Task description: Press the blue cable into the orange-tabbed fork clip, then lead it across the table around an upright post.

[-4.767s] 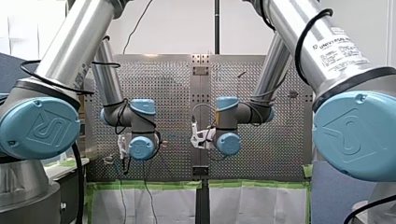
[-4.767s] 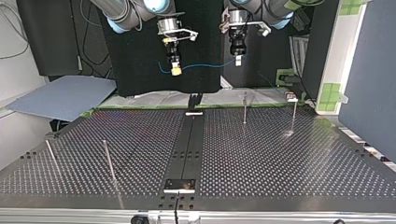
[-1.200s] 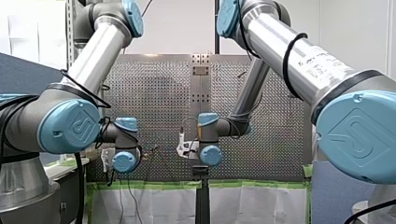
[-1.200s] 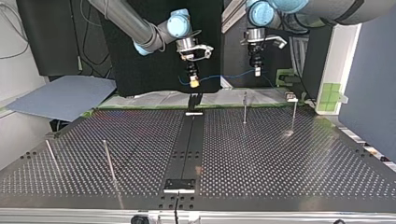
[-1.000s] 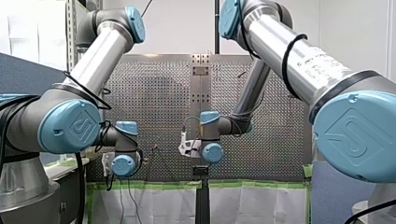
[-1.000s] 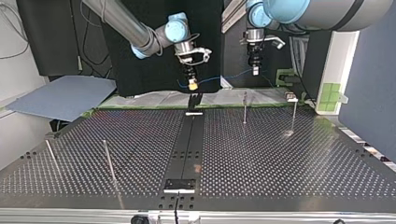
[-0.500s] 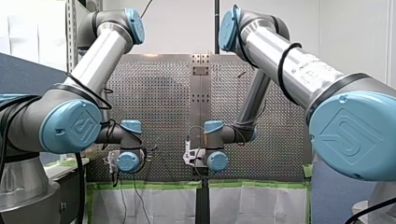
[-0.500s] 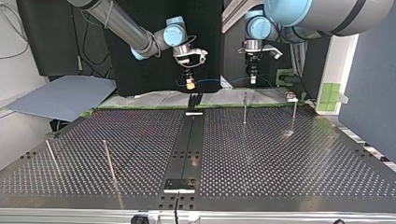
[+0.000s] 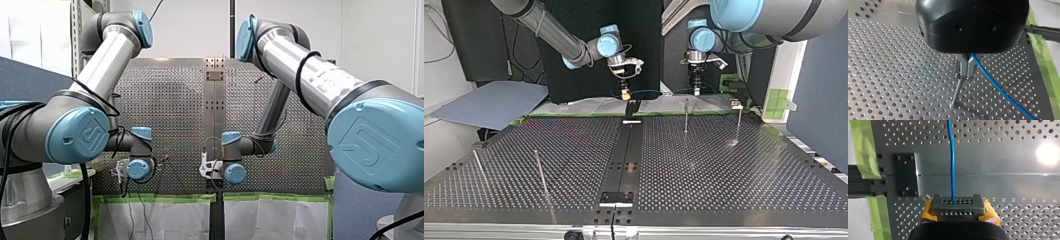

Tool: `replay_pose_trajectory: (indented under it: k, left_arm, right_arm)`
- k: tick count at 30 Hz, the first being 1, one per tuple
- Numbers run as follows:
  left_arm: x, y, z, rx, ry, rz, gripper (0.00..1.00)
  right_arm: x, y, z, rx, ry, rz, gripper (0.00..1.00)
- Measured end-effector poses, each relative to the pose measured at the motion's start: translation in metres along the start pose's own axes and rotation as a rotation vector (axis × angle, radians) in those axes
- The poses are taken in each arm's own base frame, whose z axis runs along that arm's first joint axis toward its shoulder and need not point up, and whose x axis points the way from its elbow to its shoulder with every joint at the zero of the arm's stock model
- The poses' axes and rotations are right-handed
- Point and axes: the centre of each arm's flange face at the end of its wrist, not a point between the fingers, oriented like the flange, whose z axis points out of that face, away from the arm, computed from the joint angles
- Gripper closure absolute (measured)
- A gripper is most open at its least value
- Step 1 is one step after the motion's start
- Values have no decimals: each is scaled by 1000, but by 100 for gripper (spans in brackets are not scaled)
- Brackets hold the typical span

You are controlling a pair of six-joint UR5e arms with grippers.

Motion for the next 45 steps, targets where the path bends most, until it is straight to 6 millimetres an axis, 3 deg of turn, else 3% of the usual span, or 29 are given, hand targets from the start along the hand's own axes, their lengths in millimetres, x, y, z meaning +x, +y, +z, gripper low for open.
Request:
replay_pose_trajectory:
  k: [6,14,35,45]
  left_arm:
    - [0,-1,7,15,4,-10,100]
    - [17,1,18,22,23,-28,100]
    - [5,9,57,10,-3,-59,100]
    - [9,18,54,-31,43,-29,100]
  right_arm:
    - [3,5,6,4,4,-1,100]
    - [4,6,9,7,4,-3,100]
    - [12,16,19,-8,11,-7,100]
    - [8,13,17,-3,-14,-32,100]
